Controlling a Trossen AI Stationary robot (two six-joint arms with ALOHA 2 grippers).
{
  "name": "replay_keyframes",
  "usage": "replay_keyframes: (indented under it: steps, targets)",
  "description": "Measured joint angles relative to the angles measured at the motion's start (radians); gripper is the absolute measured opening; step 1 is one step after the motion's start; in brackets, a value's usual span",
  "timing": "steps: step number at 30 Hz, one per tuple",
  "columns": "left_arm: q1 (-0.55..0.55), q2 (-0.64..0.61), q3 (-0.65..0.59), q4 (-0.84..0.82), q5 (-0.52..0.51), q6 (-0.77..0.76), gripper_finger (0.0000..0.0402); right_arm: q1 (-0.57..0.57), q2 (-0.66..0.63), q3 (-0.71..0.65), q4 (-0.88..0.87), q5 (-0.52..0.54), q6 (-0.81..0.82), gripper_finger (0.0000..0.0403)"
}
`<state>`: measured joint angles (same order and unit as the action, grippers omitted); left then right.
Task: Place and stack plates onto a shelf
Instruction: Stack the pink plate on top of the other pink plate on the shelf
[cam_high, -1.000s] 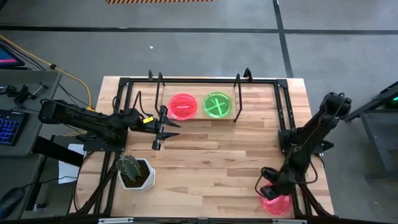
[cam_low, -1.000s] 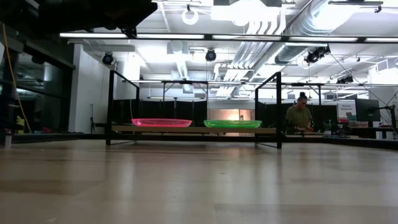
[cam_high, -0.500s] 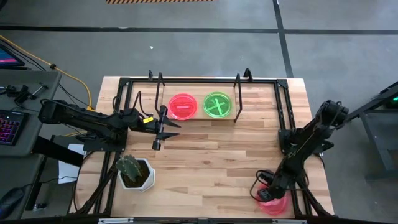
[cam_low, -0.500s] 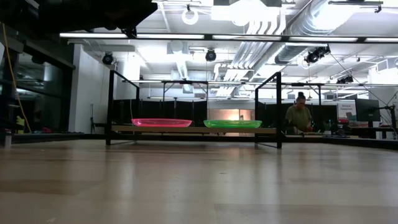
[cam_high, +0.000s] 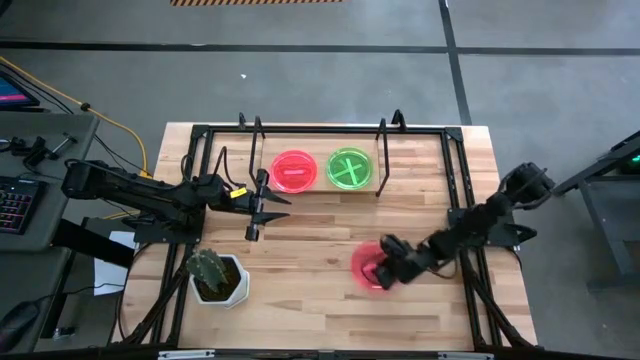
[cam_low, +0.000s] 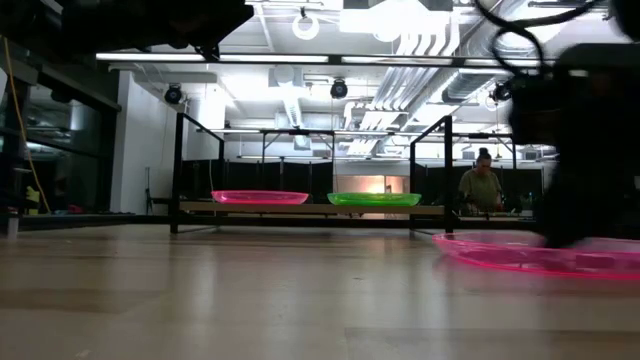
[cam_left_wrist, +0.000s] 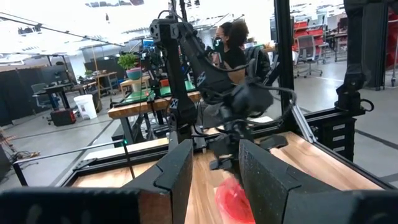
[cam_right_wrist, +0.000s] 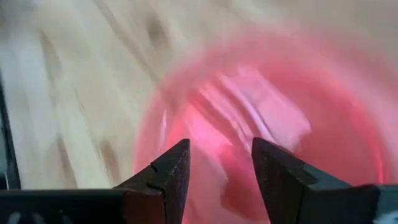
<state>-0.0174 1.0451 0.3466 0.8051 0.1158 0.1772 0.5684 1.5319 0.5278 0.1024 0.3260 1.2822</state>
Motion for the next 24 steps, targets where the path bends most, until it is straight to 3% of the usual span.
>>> replay_keyframes:
  steps: [7,11,17,24]
  targets:
    - [0.0,0.0,0.0,-0.021,0.0,-0.001,0.0119,-0.126,-0.03,0.06,0.067,-0.053,-0.326,0.0156]
    - [0.0,0.0,0.0,-0.04,0.0,-0.001,0.0119,-0.092,-0.107,0.121,-0.181,-0.019,-0.356,0.0156]
    - [0.0,0.0,0.0,-0.045,0.0,-0.019,0.0119,0.045,-0.207,0.108,-0.509,0.15,-0.085,0.0156]
    - [0.0,0.0,0.0,-0.044,0.0,-0.018,0.0119,0.184,-0.218,-0.034,-0.53,0.168,0.318,0.0156]
